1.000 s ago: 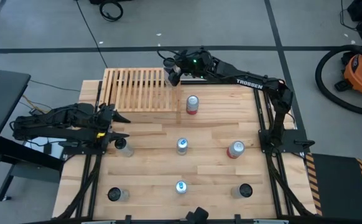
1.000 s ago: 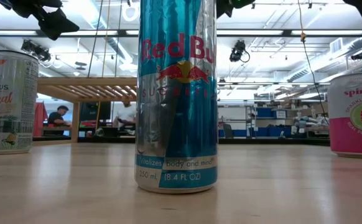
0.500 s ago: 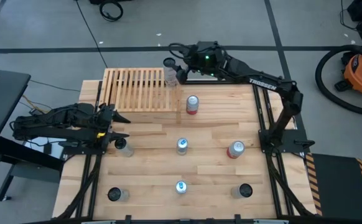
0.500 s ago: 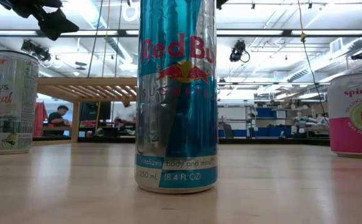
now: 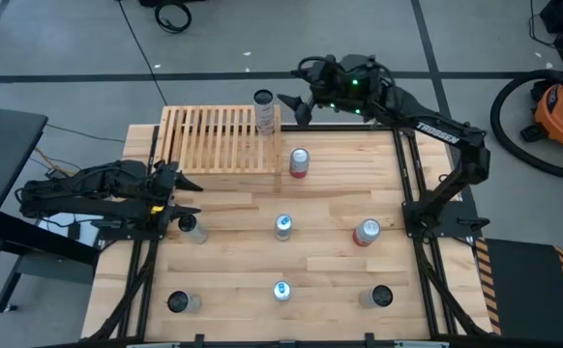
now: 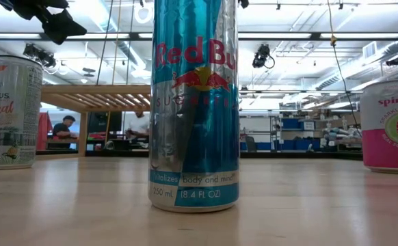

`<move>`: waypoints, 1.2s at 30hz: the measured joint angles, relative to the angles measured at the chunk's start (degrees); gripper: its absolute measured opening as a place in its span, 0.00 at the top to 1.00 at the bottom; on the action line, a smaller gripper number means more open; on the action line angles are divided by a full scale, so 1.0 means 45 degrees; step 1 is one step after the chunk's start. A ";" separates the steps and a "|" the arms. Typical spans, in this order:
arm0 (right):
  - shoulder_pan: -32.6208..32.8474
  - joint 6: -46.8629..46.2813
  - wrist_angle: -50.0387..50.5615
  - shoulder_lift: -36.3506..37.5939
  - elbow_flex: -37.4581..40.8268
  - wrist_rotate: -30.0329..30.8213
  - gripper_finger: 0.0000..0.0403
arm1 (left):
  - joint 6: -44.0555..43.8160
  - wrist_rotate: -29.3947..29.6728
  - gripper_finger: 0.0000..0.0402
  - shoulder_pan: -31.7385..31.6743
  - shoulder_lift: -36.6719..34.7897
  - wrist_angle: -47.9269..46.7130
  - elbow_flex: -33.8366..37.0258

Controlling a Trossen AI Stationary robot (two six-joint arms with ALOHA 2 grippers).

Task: Place canned beverage on shelf
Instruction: Put the top blue soda can on the shelf

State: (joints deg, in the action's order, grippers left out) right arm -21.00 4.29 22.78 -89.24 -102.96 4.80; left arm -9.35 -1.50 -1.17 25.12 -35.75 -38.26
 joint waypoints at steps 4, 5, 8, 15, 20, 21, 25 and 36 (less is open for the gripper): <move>0.0289 0.0000 0.0699 0.0293 -0.0005 -0.0220 0.08 | -0.0455 -0.0001 0.22 0.0000 0.0000 -0.0005 0.0000; 0.0388 0.0000 0.0855 0.0314 -0.0005 -0.0335 0.07 | -0.0468 -0.0005 0.22 0.0000 0.0000 0.0000 0.0000; 0.0739 -0.0009 0.1342 0.0314 0.0000 -0.1061 0.05 | -0.0467 -0.0005 0.22 0.0000 0.0000 0.0000 0.0000; 0.1566 -0.0471 0.3180 0.0314 0.0000 -0.3069 0.03 | -0.0464 -0.0005 0.22 0.0000 0.0000 0.0005 0.0000; 0.2083 -0.0816 0.4493 0.0309 0.0139 -0.3001 0.03 | -0.0464 -0.0002 0.22 0.0000 0.0000 0.0005 0.0000; 0.2185 -0.0910 0.4523 0.0309 0.0226 -0.2960 0.03 | -0.0464 -0.0005 0.22 0.0000 0.0000 0.0005 0.0000; 0.2635 -0.0943 0.4239 0.0300 0.0542 -0.1834 0.03 | -0.0449 -0.0005 0.22 0.0000 0.0000 0.0005 0.0000; 0.4117 -0.1046 0.4636 0.0275 0.1001 0.0239 0.03 | -0.0454 0.0000 0.22 0.0000 0.0000 -0.0005 0.0000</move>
State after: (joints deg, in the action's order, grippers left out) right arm -2.47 -0.41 43.64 -88.01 -98.45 5.88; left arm -11.40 -1.50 -1.17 25.12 -35.77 -38.26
